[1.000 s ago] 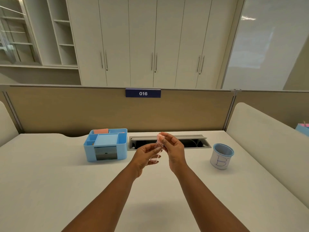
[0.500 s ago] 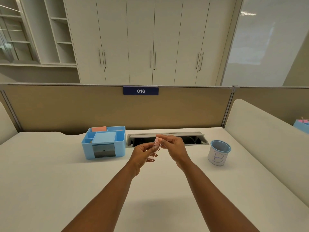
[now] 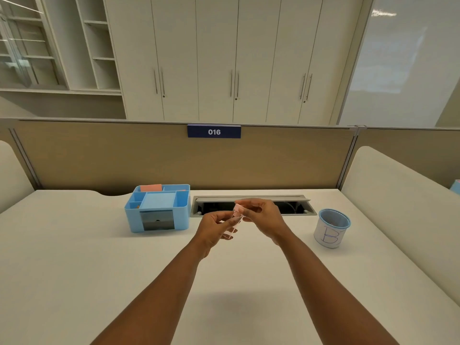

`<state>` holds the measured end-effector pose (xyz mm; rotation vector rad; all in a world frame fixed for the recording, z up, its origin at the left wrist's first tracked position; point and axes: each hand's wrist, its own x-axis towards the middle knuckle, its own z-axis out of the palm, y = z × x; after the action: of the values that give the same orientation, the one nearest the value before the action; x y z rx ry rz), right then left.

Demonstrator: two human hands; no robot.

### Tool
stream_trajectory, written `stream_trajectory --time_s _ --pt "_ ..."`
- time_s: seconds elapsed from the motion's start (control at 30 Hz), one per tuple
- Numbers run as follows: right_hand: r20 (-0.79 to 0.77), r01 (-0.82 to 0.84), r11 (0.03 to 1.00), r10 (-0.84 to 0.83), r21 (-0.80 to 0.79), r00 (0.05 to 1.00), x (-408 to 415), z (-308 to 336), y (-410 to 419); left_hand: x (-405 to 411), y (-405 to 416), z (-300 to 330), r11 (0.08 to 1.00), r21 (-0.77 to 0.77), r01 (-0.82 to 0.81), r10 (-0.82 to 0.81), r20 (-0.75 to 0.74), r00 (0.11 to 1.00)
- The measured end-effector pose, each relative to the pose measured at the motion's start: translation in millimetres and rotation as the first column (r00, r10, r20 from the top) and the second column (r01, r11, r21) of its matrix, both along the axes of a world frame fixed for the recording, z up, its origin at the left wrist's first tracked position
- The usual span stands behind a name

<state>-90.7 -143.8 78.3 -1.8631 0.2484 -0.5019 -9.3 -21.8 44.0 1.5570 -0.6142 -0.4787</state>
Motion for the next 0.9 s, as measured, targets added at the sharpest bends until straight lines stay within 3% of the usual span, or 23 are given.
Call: stream_trajectory --time_s 0.2,0.43,0.6,0.67,0.9 --pt "-0.076 -0.055 0.997 0.051 -0.049 0.996 16.0 -6.1 6.7 13.1 11.8 -7.4 0.999 0.052 -0.003 0.003 0.007 1.000" --pt "-0.088 0.035 0.995 -0.043 -0.094 0.995 56.3 -24.5 26.5 52.8 53.4 -34.8 0.939 0.263 -0.224 0.177 0.189 0.966" --pt "-0.103 0.061 0.992 -0.073 -0.108 0.992 93.7 -33.3 45.7 93.0 98.4 -48.8 0.728 0.398 -0.558 0.312 0.532 0.787" --pt "-0.097 0.069 0.992 -0.079 -0.103 0.992 110.9 -37.1 53.7 111.6 112.5 -51.2 0.637 0.403 -0.658 0.364 0.595 0.717" --pt "-0.018 0.136 0.990 -0.137 -0.049 0.990 163.2 -52.2 79.2 168.5 141.0 -70.2 0.481 0.561 -0.673 0.209 0.672 0.710"
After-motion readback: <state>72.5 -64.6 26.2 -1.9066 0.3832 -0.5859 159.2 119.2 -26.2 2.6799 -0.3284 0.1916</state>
